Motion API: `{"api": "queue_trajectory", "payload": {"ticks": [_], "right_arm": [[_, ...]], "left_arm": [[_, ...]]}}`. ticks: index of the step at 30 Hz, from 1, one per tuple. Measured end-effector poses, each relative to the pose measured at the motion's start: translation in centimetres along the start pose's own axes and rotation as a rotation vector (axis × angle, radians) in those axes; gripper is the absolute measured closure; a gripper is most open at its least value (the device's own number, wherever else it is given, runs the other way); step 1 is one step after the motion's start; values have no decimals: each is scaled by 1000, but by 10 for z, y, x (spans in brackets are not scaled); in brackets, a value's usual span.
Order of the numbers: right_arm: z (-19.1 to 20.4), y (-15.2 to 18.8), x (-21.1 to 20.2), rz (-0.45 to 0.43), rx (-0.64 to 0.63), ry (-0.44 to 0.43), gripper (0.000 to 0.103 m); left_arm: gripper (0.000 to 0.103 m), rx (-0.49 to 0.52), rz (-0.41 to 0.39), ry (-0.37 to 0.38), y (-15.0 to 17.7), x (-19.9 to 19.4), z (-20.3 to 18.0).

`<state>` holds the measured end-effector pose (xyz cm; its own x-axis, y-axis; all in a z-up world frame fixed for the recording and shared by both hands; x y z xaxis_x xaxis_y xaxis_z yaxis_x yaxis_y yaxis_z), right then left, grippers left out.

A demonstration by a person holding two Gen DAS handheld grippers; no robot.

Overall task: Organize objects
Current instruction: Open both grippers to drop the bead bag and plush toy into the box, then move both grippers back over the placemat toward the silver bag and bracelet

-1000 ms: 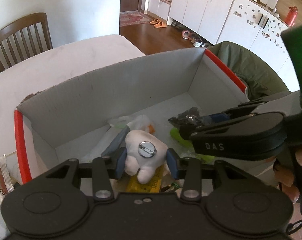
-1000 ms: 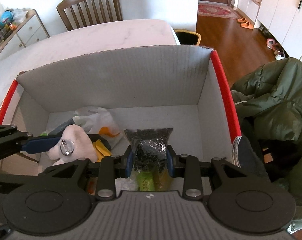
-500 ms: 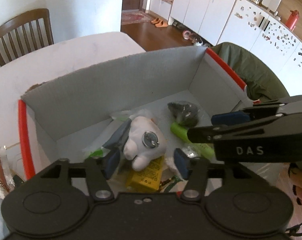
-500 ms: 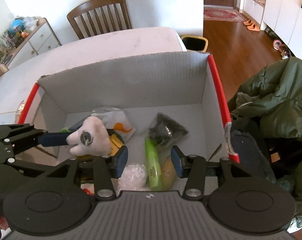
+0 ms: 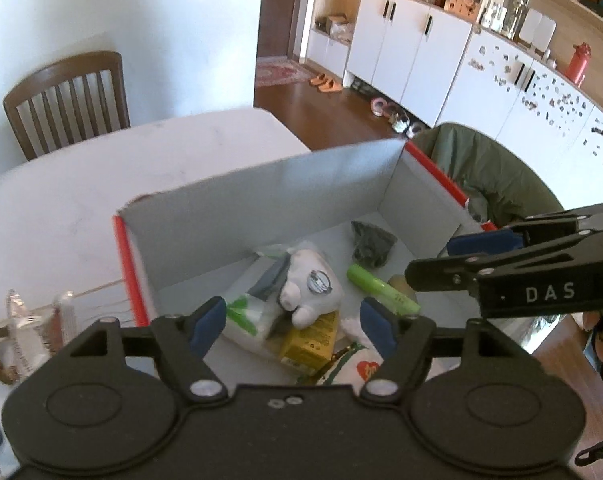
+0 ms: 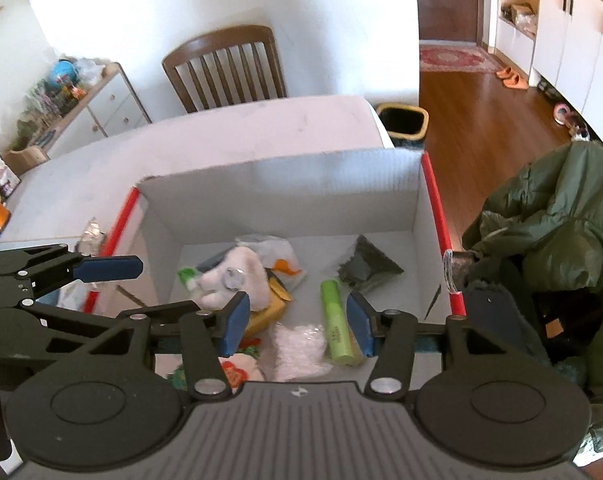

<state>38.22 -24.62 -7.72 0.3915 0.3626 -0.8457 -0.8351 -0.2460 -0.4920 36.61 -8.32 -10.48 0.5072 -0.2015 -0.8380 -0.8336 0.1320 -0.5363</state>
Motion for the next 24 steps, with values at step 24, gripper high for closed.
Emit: {"api": "queue_trajectory", "payload": {"ticks": [24], "right_arm": [[107,0,-58,-172,-83,-90,25]], "left_arm": [[1,-56,-164,-27,19,-104,70]]}}
Point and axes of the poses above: each gripper's, at about its wrist camera, not at the fingertips, and x roughly the way its jaws point, z to its left, y to its underside, the point moved 6 cm from there along x, roughly the way its jaws point, and after that the axes turned 6 degrees about z, right-handed, at the moved point
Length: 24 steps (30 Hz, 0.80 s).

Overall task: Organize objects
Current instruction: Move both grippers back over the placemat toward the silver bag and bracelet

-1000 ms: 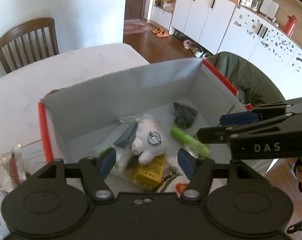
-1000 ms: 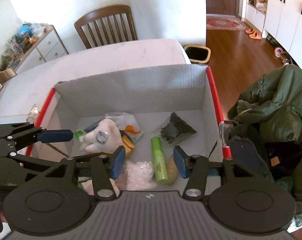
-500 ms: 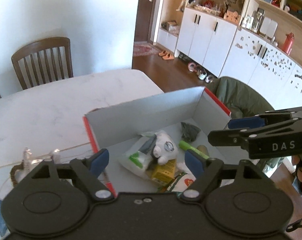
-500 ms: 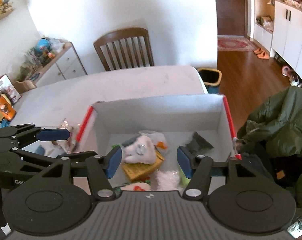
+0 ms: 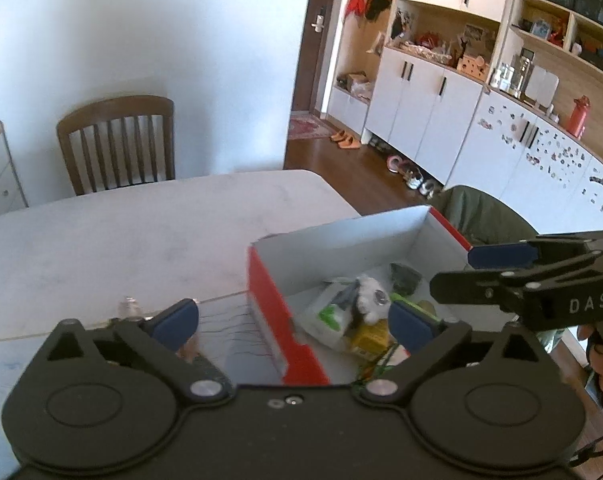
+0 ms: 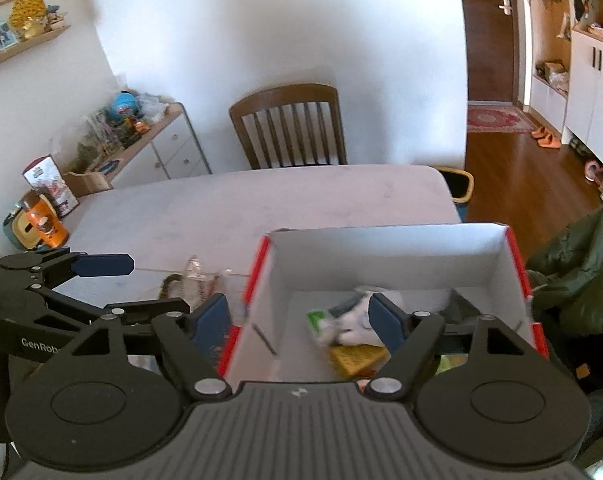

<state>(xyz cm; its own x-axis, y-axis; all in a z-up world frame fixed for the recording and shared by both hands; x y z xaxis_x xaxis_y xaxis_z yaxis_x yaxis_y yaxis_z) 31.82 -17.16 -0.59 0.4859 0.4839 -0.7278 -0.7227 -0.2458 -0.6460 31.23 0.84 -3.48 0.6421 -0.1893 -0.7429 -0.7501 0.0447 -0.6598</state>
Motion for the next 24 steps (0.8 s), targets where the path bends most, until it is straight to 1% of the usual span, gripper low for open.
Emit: {"api": "queue_trajectory", "payload": {"ticks": [2,5,11,18,24], "right_arm": [[13,-1,1,-7,-7,-11,25],[34,-3,4,-21,-33,-14,18],[77,-6,16,-26,-107,-15,18],[122,-6,42,3,-188,-14,18],[152,-8,69,30,-248,-14,18]], "left_arm": [[1,-6,-6,-8,1,-7,11],[1,-12,-14,-22,4,-16,29],[1,-22,-15,-40,10,-24,63],[1,-27,20,-84,25,-17,111],[1,-64,25,-110,34,-9,150]]}}
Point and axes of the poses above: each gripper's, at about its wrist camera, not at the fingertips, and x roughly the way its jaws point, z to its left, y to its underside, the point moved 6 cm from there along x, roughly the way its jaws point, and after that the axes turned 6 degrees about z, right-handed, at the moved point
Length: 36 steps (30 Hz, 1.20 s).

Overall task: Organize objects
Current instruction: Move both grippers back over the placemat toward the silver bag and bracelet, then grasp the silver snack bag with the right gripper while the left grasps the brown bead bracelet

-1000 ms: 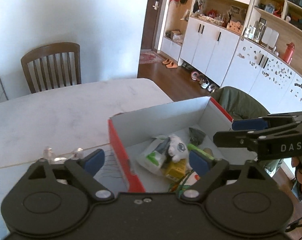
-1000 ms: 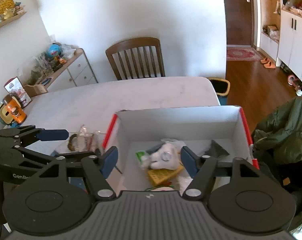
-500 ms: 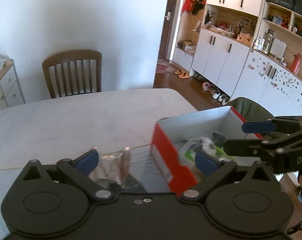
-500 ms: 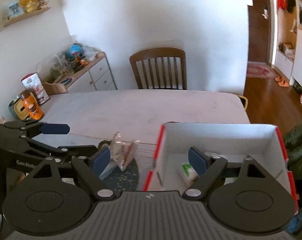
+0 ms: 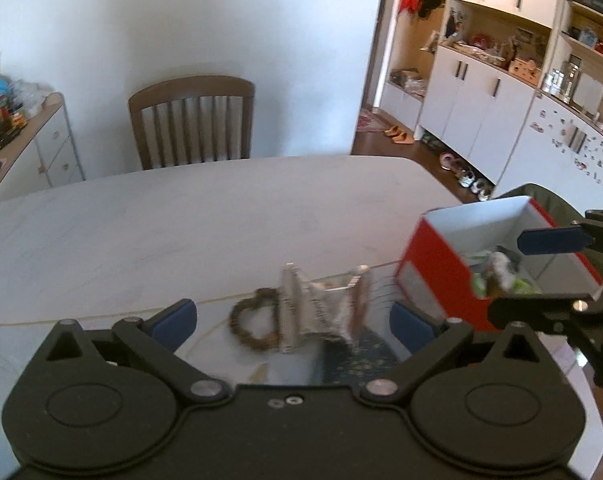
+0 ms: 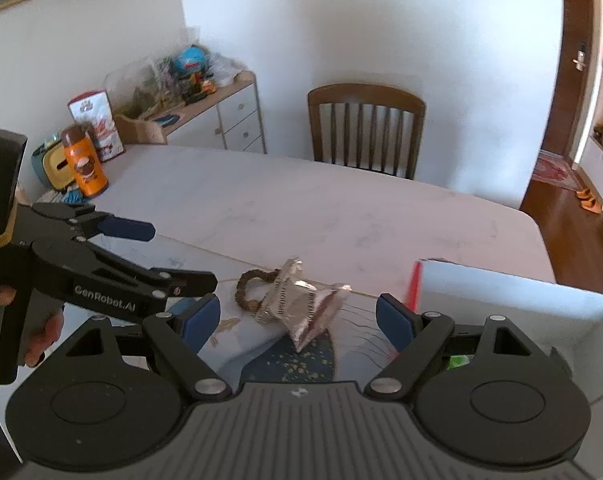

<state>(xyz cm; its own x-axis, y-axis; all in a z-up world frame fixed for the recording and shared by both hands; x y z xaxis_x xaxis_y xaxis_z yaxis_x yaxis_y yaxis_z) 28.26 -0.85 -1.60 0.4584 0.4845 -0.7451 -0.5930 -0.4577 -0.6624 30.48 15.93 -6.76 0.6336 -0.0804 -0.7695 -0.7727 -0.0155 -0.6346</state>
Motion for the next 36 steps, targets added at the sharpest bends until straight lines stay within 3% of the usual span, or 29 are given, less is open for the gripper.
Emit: {"api": "queue_trajectory", "payload": {"ticks": [9,19,25,36], "right_arm": [[20,-12,47,53,-65,19,18],[29,-17,94,106,-148,14,18],[24,-18,122,150,-179,15,18],[30,-4,165,206,-361,48,18]], "left_arm": [[1,-101,28,-14,8,32,53],[1,-149,100,-27,17,73,79],[1,-163,126,-42,18,96,86],[1,-129,163,-39,19,134,77]]}}
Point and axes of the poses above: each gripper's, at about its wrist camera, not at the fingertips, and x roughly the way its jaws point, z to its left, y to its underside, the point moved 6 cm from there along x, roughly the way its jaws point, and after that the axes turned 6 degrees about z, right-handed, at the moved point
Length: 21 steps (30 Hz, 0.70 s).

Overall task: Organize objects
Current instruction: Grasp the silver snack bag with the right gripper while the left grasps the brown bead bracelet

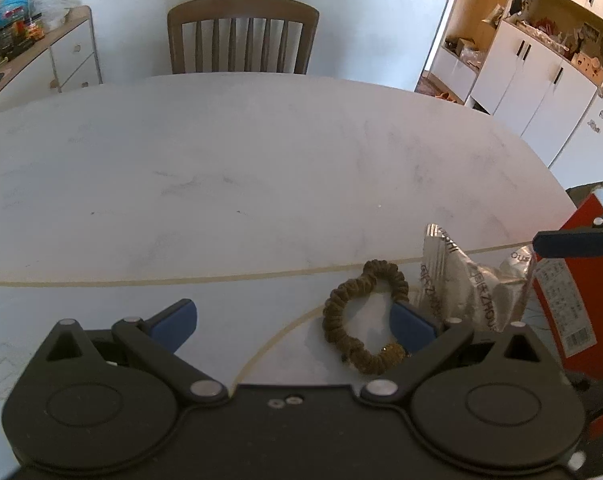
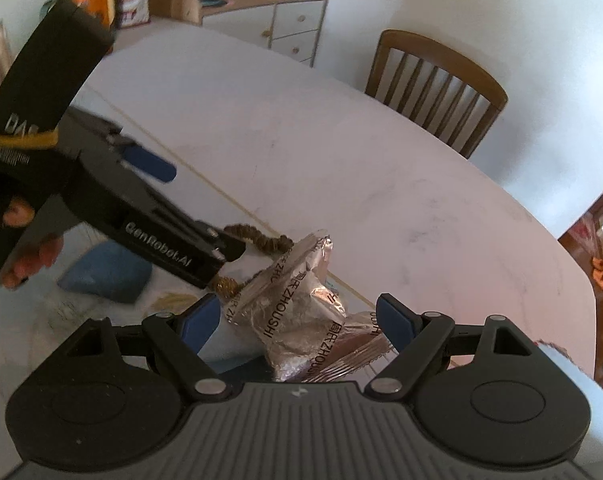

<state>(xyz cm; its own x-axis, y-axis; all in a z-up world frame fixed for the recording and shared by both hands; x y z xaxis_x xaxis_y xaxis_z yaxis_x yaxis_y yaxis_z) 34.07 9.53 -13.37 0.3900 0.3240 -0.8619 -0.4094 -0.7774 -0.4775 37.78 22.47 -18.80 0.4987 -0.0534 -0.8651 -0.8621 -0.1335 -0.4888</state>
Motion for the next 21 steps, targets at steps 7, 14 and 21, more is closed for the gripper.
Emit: {"api": "queue_trajectory", "payload": {"ticks": [7,14,21], "right_arm": [[12,1,19,21,-106,15,18],[-3,-5,43,90,-3,-18,18],[-10,-6,61,140,93,-59,18]], "left_arm": [[1,34,2,-8,0,13,-2],[11,40,-8,9,2,19,-2],[27,60,-28,35,2,17,-8]]}}
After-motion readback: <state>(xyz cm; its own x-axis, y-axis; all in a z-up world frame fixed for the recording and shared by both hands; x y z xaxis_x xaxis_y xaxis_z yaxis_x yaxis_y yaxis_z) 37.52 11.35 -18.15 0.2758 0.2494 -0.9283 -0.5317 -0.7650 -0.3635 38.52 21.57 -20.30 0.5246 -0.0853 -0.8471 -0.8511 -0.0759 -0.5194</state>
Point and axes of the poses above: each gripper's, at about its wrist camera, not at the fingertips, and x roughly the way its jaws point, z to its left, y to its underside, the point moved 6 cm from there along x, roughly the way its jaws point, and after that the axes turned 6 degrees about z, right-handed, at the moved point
